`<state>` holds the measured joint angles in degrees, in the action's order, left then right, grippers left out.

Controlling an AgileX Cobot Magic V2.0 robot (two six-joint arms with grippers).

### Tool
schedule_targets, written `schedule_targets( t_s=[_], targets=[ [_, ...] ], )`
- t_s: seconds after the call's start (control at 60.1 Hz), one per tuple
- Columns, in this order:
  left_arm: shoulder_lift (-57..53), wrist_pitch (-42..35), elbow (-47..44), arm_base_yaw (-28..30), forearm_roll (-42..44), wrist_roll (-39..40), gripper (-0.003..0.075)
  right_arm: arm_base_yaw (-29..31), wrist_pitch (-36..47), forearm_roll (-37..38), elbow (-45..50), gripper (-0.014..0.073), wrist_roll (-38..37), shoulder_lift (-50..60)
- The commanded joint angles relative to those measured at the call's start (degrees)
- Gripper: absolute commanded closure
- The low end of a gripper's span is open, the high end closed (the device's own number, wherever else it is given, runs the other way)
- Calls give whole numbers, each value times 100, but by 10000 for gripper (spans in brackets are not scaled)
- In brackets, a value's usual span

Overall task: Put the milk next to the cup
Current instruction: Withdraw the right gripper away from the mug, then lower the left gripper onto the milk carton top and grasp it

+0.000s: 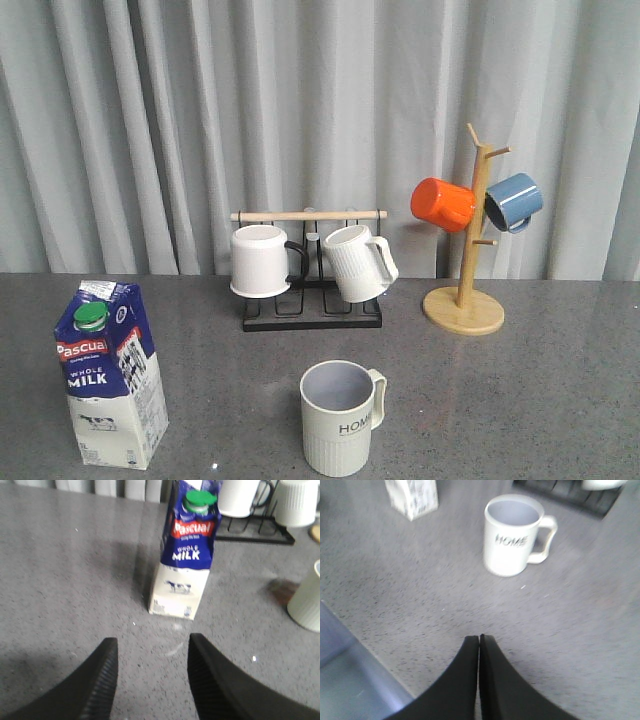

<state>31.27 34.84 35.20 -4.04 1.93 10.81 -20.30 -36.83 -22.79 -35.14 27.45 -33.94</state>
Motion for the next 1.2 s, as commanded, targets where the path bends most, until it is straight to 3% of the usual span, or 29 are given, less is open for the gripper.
schedule_targets(
  t_s=[0.0,0.167,0.35,0.899,1.016,1.182],
  targets=[
    [272,-335,205,4,-332,-290,378,22,471,321,285,600,-87,825],
    [882,24,805,4,-1004,-979,276,22,422,862,948,599,-755,1990],
    [1620,728,2171,4,-1146,-1439,180,22,190,1292,1336,599,-1330,2262],
    [4908,3216,7038,4,-1241,-1596,176,22,219,1349,1343,599,-1371,2262],
    [5509,3636,7461,4,-1241,-1584,176,22,219,1349,1343,599,-1371,2262],
    [6018,3663,7506,4,-1230,-1526,176,22,219,1349,1343,599,-1371,2262]
  ],
)
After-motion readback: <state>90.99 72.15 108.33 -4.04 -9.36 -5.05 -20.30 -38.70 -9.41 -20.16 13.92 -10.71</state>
